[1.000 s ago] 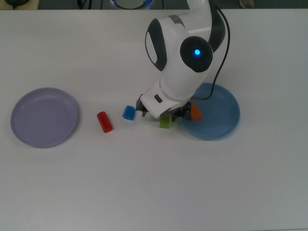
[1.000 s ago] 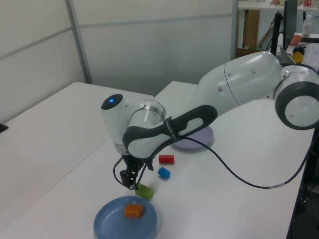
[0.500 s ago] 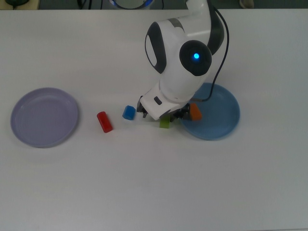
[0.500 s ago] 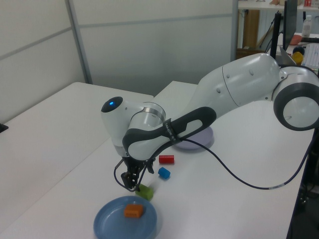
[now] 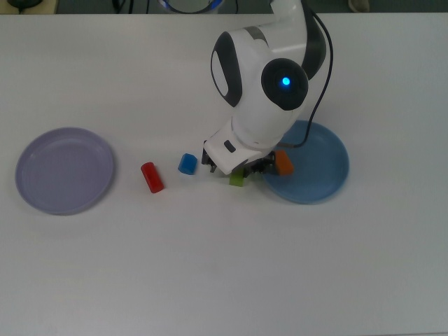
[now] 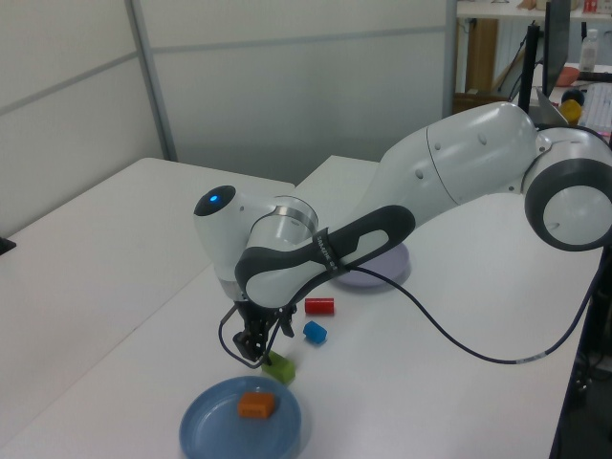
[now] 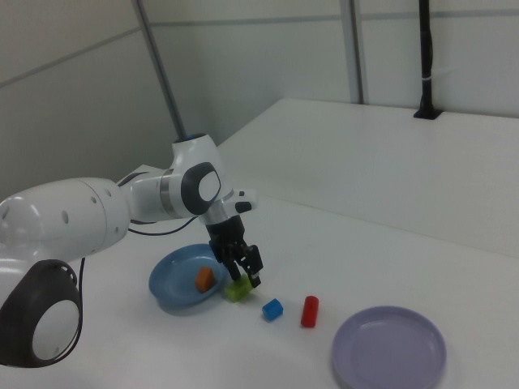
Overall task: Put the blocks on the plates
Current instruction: 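Move the gripper to the green block and close on it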
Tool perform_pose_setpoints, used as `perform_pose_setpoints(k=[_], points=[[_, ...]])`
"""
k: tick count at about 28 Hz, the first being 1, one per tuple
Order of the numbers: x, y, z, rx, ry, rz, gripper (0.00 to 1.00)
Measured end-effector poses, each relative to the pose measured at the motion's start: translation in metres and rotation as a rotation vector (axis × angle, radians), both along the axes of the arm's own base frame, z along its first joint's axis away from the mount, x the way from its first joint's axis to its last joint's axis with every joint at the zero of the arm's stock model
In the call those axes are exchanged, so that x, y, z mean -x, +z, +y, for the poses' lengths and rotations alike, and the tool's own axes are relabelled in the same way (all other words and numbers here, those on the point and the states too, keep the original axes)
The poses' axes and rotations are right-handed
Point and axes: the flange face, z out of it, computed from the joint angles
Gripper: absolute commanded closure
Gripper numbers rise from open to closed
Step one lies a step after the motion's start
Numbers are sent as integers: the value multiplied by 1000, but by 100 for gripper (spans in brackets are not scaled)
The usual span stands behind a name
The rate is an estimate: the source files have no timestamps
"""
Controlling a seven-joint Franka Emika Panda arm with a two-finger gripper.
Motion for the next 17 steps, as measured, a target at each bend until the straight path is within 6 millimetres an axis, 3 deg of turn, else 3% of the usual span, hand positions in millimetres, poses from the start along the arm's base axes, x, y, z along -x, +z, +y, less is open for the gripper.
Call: perform_pose_setpoints(k=[4,17], points=[[2,-4,0,4,2,8,0],[5,-8,7,20,24,13,0]])
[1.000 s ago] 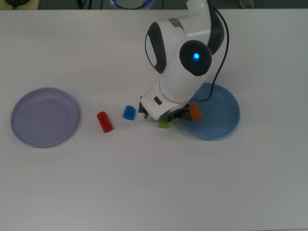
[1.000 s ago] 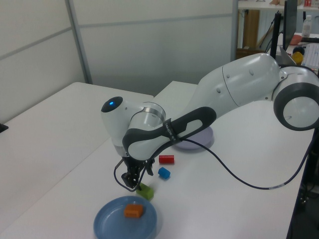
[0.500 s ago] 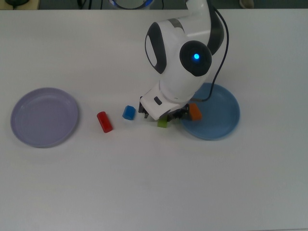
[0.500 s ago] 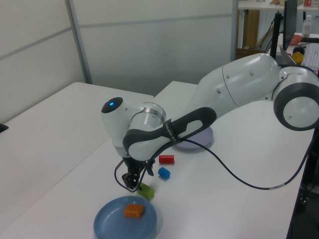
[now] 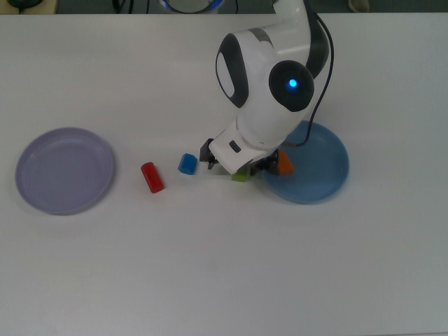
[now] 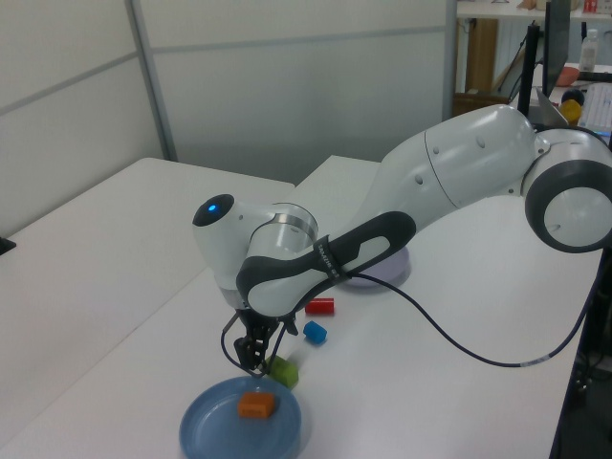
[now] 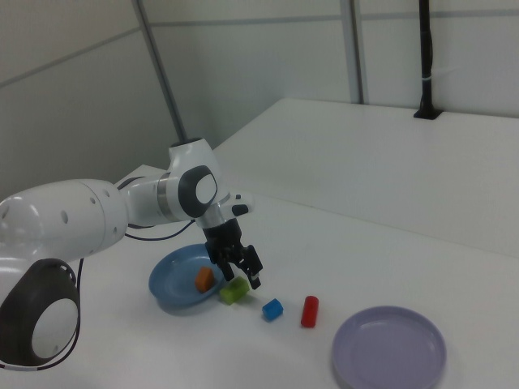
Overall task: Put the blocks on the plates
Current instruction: 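Move the gripper to the green block and close on it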
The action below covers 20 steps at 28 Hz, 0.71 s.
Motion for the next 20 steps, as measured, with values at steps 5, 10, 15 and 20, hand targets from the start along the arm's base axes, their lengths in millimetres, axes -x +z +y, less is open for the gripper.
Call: perform_pose_setpoints(k=[5,10,15,20], points=[[0,-1,0,0,0,1,18],[1,-5,0,1,1,8,60],[2,-12,0,3,1,21,100],[3,-14,0,3,1,24,100]])
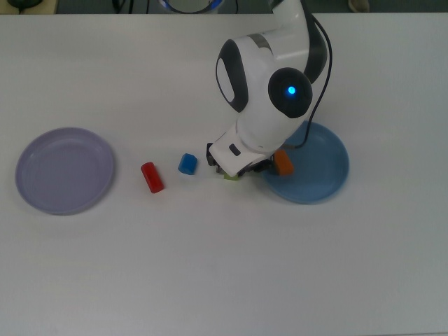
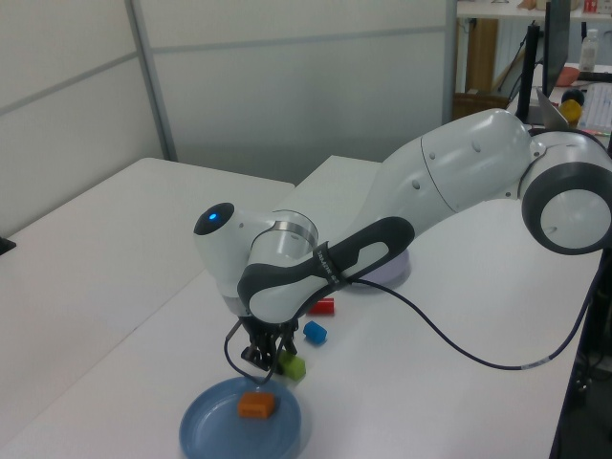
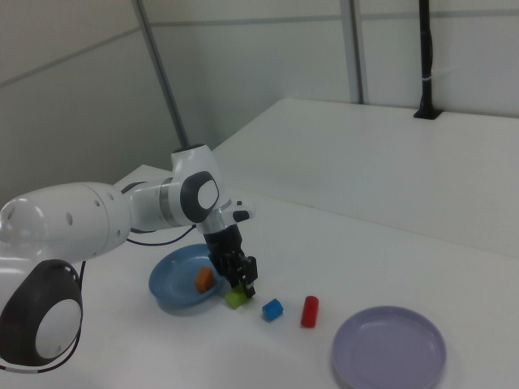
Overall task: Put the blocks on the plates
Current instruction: 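Move the gripper to the green block and close on it, then carry the green block onto the light blue plate and release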
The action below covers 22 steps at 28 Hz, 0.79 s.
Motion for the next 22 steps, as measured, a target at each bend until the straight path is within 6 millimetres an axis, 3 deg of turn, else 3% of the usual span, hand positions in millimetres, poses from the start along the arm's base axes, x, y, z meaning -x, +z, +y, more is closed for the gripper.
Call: perform_pose_setpoints(k=[12,22], points=[[-6,10,-5,-3,-8,-23,100],[-9,75,6,-21,16,-123,100]])
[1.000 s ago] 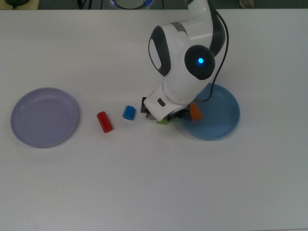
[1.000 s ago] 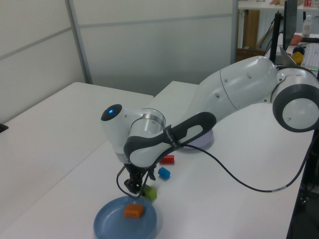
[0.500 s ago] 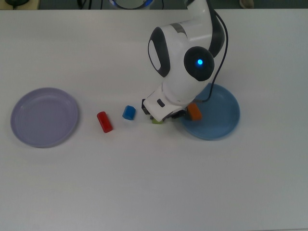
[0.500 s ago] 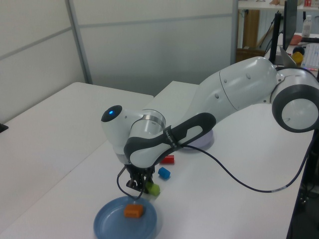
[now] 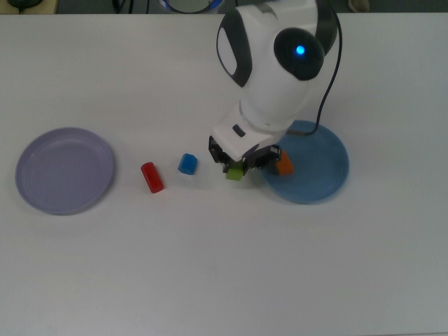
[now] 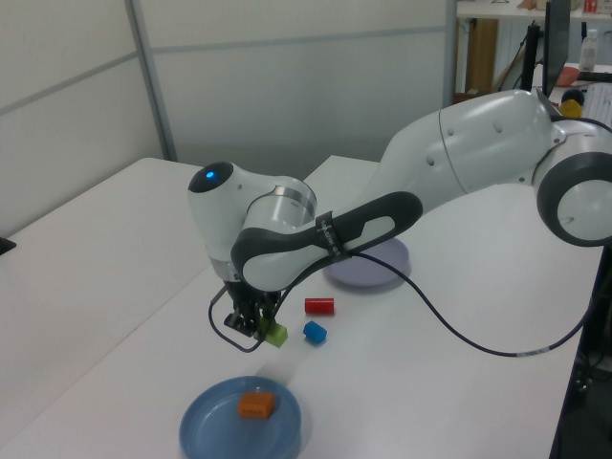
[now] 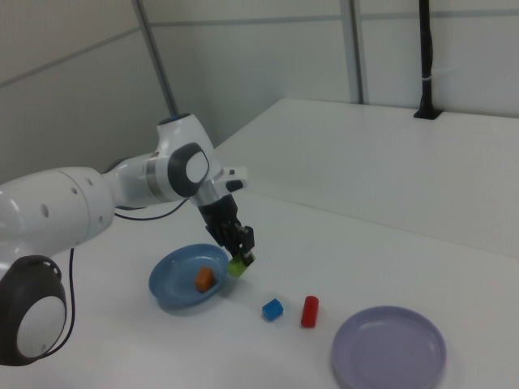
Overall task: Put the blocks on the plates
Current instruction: 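Carry the green block onto the light blue plate and release, then move the gripper to the red cylinder and grasp it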
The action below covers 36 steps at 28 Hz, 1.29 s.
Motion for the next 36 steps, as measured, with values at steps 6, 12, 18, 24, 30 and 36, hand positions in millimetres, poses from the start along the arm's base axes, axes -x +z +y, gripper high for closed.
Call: perform_pose_setpoints(k=[6,12,18,24,30,36], points=[[12,10,46,-13,69,-11,100],[28,3,94,-12,142,1,100],[38,-10,119,-8,180,20,100],[47,-36,133,3,205,63,100],[52,-58,141,10,218,95,0],[49,-53,141,6,216,85,0]])
